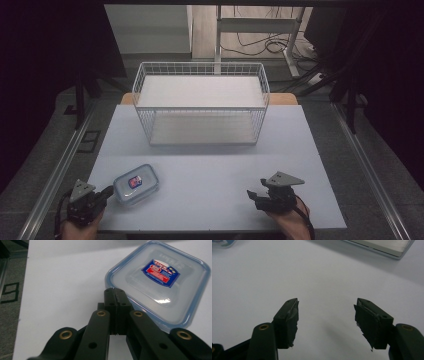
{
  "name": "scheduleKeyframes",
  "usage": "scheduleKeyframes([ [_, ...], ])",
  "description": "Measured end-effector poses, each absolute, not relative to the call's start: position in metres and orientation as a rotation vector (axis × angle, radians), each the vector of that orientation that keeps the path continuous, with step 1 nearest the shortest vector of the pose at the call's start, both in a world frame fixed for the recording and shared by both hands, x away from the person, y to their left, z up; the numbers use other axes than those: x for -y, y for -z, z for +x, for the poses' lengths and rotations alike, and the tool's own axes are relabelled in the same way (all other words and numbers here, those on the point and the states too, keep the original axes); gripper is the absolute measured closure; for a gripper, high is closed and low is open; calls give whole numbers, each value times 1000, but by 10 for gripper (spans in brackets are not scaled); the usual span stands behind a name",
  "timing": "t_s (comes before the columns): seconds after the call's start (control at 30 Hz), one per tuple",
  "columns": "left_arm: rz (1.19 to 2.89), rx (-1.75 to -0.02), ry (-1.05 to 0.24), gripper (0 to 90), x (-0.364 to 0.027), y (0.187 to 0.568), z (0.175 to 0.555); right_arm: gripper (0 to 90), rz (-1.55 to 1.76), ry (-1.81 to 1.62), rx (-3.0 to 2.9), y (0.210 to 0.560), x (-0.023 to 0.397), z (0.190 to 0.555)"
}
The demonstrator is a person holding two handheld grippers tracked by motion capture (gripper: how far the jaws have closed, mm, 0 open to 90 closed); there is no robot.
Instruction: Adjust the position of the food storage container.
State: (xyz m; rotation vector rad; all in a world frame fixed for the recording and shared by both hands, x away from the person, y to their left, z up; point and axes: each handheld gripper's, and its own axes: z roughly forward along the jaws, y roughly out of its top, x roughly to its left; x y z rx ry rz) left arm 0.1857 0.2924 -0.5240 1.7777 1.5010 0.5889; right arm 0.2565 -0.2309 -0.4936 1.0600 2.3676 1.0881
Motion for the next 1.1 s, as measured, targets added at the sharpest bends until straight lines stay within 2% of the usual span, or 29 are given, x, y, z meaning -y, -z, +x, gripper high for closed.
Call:
scheduleKeyframes([
  [0.37, 1809, -1461, -556, 900, -276, 524, 217, 415, 1051, -1081, -2383, 493, 229, 258],
  [1.1, 1911, -1265, -423, 900, -193, 522, 263, 460, 1049, -1069, -2392, 494, 229, 258],
])
